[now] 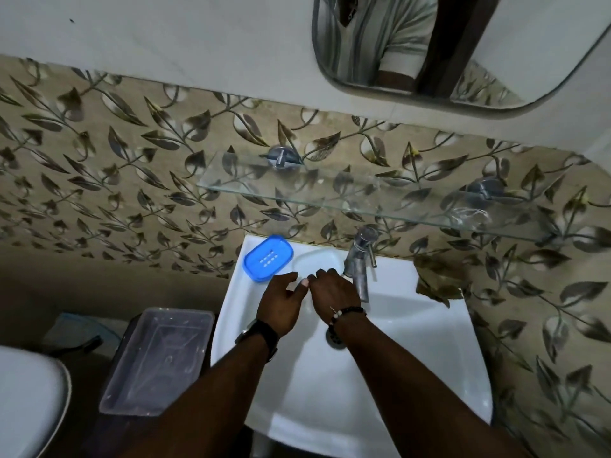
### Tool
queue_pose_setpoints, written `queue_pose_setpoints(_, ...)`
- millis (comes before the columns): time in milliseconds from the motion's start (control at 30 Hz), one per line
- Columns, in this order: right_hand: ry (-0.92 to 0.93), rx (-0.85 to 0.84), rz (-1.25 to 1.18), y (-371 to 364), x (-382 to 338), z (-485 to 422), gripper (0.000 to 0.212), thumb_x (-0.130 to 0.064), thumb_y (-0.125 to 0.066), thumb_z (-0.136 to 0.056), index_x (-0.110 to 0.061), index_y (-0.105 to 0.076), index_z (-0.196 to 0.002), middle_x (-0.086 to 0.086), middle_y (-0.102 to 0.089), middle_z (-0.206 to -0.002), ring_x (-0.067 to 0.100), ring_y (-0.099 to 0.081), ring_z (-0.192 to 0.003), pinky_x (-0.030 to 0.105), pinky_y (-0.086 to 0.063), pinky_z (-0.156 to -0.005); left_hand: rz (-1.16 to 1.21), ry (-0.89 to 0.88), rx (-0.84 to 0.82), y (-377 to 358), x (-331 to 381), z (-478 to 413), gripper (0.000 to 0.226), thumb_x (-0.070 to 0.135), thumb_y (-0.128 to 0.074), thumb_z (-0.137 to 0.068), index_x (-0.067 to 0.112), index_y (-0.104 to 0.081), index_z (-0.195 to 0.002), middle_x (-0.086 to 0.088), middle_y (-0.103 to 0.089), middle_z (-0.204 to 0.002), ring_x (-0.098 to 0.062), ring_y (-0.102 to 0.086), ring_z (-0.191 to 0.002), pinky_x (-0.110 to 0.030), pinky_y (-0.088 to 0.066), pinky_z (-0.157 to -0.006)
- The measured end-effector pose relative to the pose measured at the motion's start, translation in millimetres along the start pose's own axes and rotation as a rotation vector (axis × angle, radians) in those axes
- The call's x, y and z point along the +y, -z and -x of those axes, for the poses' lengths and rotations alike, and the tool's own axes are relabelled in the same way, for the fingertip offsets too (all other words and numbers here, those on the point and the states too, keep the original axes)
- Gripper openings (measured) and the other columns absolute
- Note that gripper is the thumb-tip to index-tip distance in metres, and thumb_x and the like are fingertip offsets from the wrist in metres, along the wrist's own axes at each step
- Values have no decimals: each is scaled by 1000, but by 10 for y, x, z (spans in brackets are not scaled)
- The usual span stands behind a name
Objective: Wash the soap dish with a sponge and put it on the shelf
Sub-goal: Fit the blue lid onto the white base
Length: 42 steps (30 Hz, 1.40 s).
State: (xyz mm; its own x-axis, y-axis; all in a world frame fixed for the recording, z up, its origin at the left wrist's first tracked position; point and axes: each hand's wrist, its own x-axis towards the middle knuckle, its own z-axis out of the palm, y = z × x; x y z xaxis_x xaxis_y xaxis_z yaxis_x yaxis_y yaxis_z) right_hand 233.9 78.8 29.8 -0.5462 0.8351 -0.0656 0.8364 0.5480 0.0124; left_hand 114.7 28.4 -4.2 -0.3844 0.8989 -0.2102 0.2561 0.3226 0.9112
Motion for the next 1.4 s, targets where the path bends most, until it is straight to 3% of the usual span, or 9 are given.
queue_pose_setpoints(133,37,81,5,-24,-43,-2,25,-9,-40,-96,-12,-63,-105,10,-64,-101,31,-58,-103,41,-49,-69,147,51,107,-17,-93,-11,47,51,-59,-93,17,-59,-127,-5,-65,-125,-24,-66,-108,-49,-54,-96)
queue_pose_setpoints(300,103,203,59,67,-132,154,13,-2,-62,-74,-15,-66,-77,5,-62,-70,27,-64,-71,32,-45,-51,470,203,45,34,-136,-16,33,44,-56,-97,14,-67,-106,-12,-72,-108,-27,-72,-88,-45,-60,-87)
queue_pose_setpoints(433,144,267,21,69,-269,345,21,-2,-44,-73,-14,-62,-72,4,-58,-65,26,-61,-67,30,-39,-48,628,276,14,139,-154,82,27,40,-56,-99,17,-69,-97,-14,-76,-98,-34,-75,-88,-46,-62,-83)
queue_pose_setpoints(600,208,273,45,19,-449,602,15,-4,-55,-63,-18,-59,-66,-1,-53,-59,22,-58,-61,26,-35,-44,740,311,20,325,-212,305,18,25,-60,-99,10,-71,-99,-16,-75,-99,-33,-72,-85,-44,-62,-81)
queue_pose_setpoints(733,267,322,18,-28,-515,655,4,-20,-58,-85,-21,-62,-83,-3,-60,-74,24,-59,-75,33,-40,-54,775,303,70,491,-270,479,17,20,-62,-98,5,-68,-93,-19,-69,-88,-31,-68,-77,-39,-63,-75)
queue_pose_setpoints(800,265,413,9,29,-505,604,20,-32,-48,-96,-23,-66,-101,-3,-66,-89,23,-58,-85,36,-43,-62,776,303,105,565,-287,540,17,20,-62,-98,6,-68,-91,-20,-64,-82,-31,-64,-75,-40,-62,-78)
queue_pose_setpoints(1000,189,518,-12,469,-446,184,28,-20,-58,-92,-12,-68,-117,7,-70,-102,32,-61,-91,42,-50,-72,772,256,141,692,-375,754,18,17,-62,-98,-1,-66,-99,-15,-56,-66,-25,-59,-63,-34,-62,-69)
queue_pose_setpoints(1233,207,337,33,578,-567,-355,38,-23,-61,-87,-16,-63,-124,6,-67,-112,32,-57,-108,41,-42,-83,745,229,173,768,-482,965,21,18,-64,-97,-2,-69,-96,-10,-61,-66,-24,-59,-64,-28,-60,-63)
queue_pose_setpoints(1400,277,114,72,280,-622,-620,64,-30,-63,-89,-20,-40,-149,4,-50,-146,30,-42,-133,42,-36,-100,737,242,209,763,-574,1032,24,18,-63,-97,-6,-67,-100,-11,-60,-67,-24,-59,-65,-38,-63,-74)
